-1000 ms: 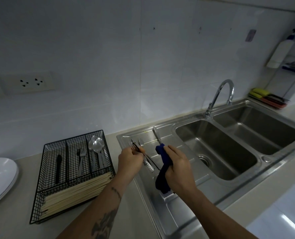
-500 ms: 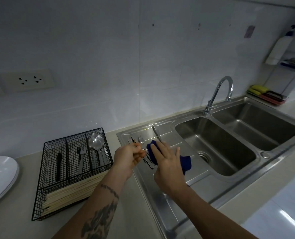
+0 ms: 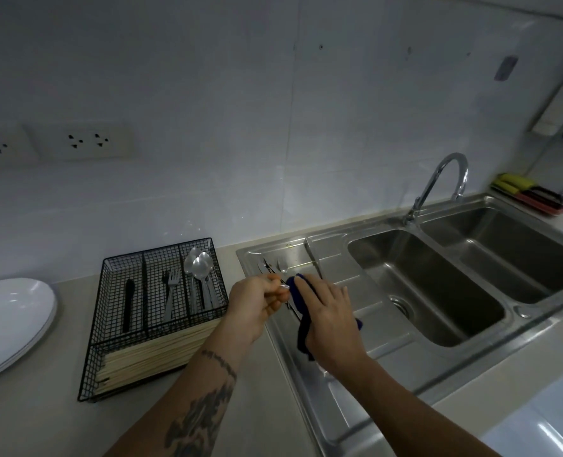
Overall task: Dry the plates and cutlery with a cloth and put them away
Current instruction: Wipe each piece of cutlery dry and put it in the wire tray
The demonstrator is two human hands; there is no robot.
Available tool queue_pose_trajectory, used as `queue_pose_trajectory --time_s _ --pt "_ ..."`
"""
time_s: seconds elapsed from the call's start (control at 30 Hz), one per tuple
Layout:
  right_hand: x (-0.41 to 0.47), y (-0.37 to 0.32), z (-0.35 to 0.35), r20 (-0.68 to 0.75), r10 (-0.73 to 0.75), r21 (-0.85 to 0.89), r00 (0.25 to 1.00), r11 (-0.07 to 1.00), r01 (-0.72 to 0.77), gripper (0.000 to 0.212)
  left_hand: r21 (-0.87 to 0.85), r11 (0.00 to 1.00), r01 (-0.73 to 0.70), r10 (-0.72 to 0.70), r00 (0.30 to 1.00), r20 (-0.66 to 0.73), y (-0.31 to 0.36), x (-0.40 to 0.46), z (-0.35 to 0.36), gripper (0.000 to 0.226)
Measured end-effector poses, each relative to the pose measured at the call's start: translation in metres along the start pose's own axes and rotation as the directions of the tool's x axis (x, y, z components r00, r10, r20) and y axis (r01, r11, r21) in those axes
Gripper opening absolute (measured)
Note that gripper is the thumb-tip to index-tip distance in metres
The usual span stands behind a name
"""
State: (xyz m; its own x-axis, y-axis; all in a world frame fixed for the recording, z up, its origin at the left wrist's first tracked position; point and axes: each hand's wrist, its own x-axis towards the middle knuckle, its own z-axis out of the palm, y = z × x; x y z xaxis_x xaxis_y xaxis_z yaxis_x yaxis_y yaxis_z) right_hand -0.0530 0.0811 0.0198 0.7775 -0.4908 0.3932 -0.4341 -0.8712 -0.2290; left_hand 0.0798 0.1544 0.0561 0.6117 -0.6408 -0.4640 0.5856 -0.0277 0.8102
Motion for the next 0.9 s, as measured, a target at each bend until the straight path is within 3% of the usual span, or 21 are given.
queue_pose_trajectory --time_s 0.13,0.27,0.4,0.53,0.63,0.77,0.9 --pt "0.002 0.0 0.005 0.065 0.035 0.04 0.997 0.998 -0.038 0.071 -0.073 0.997 0.019 -0.014 0.998 0.066 -0.008 -0.002 -0.012 0.01" --pt "0.014 -0.016 0.014 0.053 0.055 0.046 0.997 0.997 -0.057 0.069 -0.048 0.993 -0.108 0.113 0.987 0.117 -0.008 -0.003 -0.031 0.012" --pt "0.015 -0.036 0.023 0.11 -0.067 0.032 0.992 0.997 0.064 0.081 -0.074 0.976 -0.207 0.201 0.977 -0.071 -0.014 0.001 -0.059 0.007" --pt "0.018 -0.051 0.032 0.142 -0.17 -0.03 0.975 0.984 0.176 0.084 -0.069 0.974 -0.217 0.187 0.934 -0.306 -0.009 0.022 -0.092 0.016" --pt "0.024 -0.055 0.035 0.137 -0.197 -0.048 0.971 0.978 0.205 0.087 -0.078 0.976 -0.203 0.168 0.933 -0.319 0.006 0.033 -0.116 0.023" --pt "0.037 -0.055 0.039 0.156 -0.201 -0.075 0.967 0.974 0.215 0.095 0.232 0.963 -0.139 0.225 0.887 -0.404 0.029 0.057 -0.141 0.032" --pt "0.046 -0.051 0.044 0.183 -0.181 -0.091 0.966 0.976 0.2 0.097 0.439 0.897 -0.061 0.264 0.869 -0.419 0.052 0.091 -0.157 0.024"
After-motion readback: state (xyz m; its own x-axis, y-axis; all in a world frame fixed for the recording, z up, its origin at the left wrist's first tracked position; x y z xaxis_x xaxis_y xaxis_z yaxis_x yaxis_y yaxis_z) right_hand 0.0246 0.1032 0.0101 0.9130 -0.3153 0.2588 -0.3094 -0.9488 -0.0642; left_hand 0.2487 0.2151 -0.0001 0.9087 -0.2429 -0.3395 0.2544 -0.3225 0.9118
